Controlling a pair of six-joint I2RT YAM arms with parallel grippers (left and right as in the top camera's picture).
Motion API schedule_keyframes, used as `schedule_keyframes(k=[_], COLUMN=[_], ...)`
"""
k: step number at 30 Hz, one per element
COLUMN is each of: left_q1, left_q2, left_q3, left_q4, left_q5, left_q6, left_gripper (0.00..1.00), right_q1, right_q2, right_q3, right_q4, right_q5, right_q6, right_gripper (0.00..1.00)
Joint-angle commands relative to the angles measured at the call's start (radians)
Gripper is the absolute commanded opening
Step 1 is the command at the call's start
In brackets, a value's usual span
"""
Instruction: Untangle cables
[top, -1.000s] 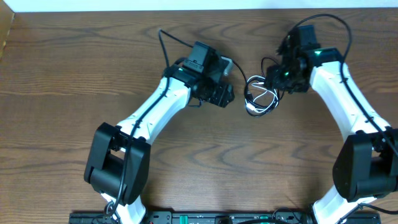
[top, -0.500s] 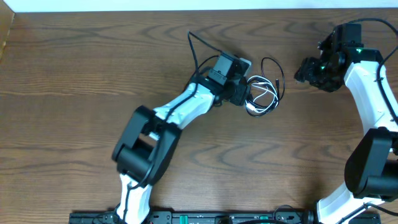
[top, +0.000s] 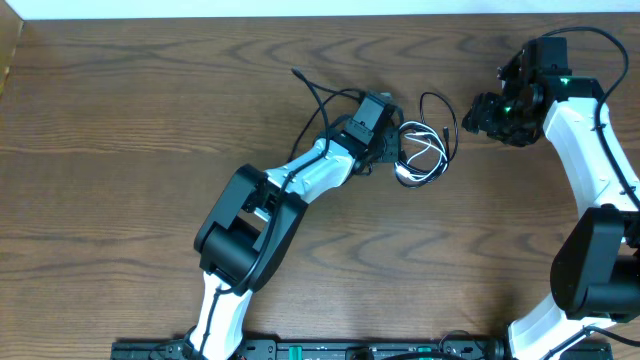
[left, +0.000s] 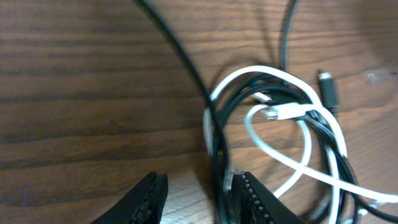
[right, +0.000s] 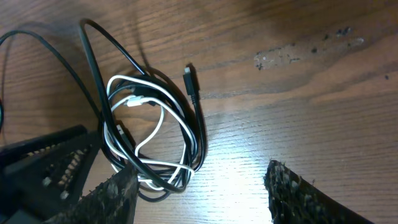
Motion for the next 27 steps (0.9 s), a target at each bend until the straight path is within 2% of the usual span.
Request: schedule_keyframes(k=[1,6,10,11,13,21,27], left_q1=[-0.008,-0.049,-0.084,-0.09,-0.097,-0.085,-0.02], left_q2=[0.025,0.026,0.029,0.029,0.029,0.015,-0.116], left_q3=[0.006,0.006,0.006,0.006,0.006,0.008,0.008], left_q4=[-0.008,-0.007,-0.012,-0.015,-0.023,-0.023,-0.057], left_q5=[-0.019,-0.025,-0.086,-0.096,-0.114,-0.183,-0.19], left_q6=[-0.064,-0.064,-0.063,-0.063,-0.063,-0.063,-0.145], left_gripper=[0.35,0.27,0.19,0.13,0.08,0.07,0.07], right_q1=[0.002,0.003,0.003,0.003,0.003,0.013,0.049], right_q2=[0.01,0.01,0.01,0.01,0.01,0.01,0.01], right_q3=[-0.006,-0.006,-0.006,-0.006,-0.006,-0.006,-0.006], right_q4=[-0.002,-0.003,-0.003,-0.006,-0.011,-0.033,-0.058], right_q5=[-0.003,-0.003,-0.003,-0.003,-0.003,-0.035,-0.224], right_q6=[-0.014,-0.014,-0.014,-0.014,-0.014,-0.085,-0.225], right_gripper=[0.62,0.61,0.61,0.61,0.61,0.6,0.62])
